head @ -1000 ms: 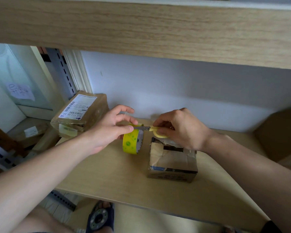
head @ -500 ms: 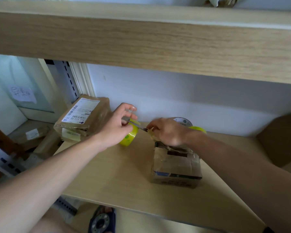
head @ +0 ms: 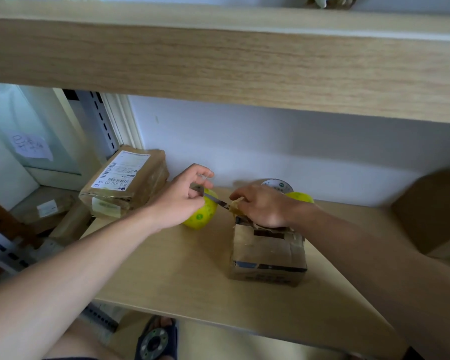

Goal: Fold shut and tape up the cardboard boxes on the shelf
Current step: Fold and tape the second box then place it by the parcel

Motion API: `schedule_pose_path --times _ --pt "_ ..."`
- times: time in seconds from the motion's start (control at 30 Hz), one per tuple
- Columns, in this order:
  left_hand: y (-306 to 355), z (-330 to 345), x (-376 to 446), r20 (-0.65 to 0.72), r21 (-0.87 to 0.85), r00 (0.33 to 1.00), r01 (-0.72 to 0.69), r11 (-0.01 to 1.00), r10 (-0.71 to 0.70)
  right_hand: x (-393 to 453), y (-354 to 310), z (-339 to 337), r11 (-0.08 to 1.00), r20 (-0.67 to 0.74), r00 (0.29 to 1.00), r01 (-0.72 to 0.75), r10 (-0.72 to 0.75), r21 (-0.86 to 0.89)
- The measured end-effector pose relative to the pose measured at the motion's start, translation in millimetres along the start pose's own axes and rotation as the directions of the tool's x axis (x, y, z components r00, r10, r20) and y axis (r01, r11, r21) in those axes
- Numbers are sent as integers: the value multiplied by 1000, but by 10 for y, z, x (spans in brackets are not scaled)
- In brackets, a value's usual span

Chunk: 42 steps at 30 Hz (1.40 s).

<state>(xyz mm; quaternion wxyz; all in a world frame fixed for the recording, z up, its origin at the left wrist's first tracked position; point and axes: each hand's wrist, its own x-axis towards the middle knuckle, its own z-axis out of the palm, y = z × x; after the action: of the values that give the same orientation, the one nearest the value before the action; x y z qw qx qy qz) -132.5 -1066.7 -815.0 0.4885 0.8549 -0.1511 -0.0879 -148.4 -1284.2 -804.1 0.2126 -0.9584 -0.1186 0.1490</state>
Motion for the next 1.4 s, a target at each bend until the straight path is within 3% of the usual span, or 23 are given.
schedule_pose_path --times 0.3,0.4,0.57,0.73,1.13,1.4 --pt "79 -16 -62 -79 31 996 -37 999 39 -153 13 -82 996 -168 985 52 -38 77" --pt "165 -25 -105 -129 64 987 -85 994 93 -214 19 -98 985 -302 951 112 -67 132" --pt "368 19 -175 -138 -79 983 -130 988 119 -378 -58 -189 904 -499 865 252 -50 346" --pt "497 153 -229 -136 -214 974 -210 954 183 -539 -134 -260 779 -491 871 304 5 548" --pt "750 551 -258 -114 -223 947 -319 921 301 -815 -16 -234 603 -441 893 302 93 738" --pt "776 670 -198 -114 -189 947 -319 929 301 -864 123 -276 641 -441 892 281 100 714"
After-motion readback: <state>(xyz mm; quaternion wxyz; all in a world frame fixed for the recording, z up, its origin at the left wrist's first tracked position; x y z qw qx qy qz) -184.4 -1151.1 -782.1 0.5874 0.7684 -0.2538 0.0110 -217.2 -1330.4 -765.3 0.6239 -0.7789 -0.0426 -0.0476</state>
